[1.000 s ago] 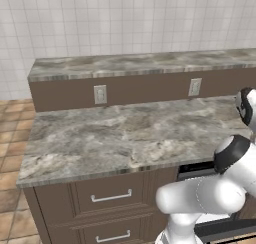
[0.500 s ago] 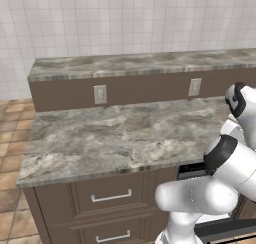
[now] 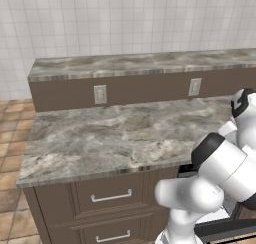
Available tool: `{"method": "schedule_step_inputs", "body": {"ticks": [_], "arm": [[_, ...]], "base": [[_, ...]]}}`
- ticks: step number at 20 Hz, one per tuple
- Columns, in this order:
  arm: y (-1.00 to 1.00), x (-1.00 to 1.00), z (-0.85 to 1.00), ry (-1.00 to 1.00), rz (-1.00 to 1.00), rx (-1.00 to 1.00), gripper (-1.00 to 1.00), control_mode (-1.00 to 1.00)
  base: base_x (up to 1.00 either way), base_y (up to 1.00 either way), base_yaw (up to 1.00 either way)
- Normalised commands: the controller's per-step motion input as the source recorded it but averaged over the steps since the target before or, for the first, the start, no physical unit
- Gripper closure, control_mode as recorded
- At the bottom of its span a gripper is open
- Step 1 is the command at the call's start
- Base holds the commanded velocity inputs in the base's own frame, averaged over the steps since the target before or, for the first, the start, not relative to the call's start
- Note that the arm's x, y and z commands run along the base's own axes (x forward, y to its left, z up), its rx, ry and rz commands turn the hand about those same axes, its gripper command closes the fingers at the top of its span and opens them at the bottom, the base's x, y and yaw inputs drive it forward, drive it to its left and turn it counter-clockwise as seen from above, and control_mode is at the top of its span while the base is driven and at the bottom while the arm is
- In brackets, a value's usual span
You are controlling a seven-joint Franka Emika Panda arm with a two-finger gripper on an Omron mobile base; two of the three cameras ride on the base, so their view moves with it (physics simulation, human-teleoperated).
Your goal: Open the dishwasher door and pull out the top rack.
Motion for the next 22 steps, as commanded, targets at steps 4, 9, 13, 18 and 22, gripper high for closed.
{"method": "schedule_step_inputs", "body": {"ticks": [4,9,13,18,22], "arm": [[0.41,0.55,0.0,0.11,-0.4,-0.35,-1.0,-1.0],[0.25,0.6,0.0,0.24,-0.13,-0.23,-1.0,-1.0],[0.0,0.29,-0.02,0.14,-0.03,0.0,-1.0,-1.0],[0.0,0.2,-0.19,0.07,-0.12,0.0,-1.0,-1.0],[0.01,0.48,-0.04,0.11,-0.24,0.0,-1.0,-1.0]], "base": [[0.0,0.0,0.0],[0.0,0.0,0.0],[0.0,0.0,0.0],[0.0,0.0,0.0],[0.0,0.0,0.0]]}}
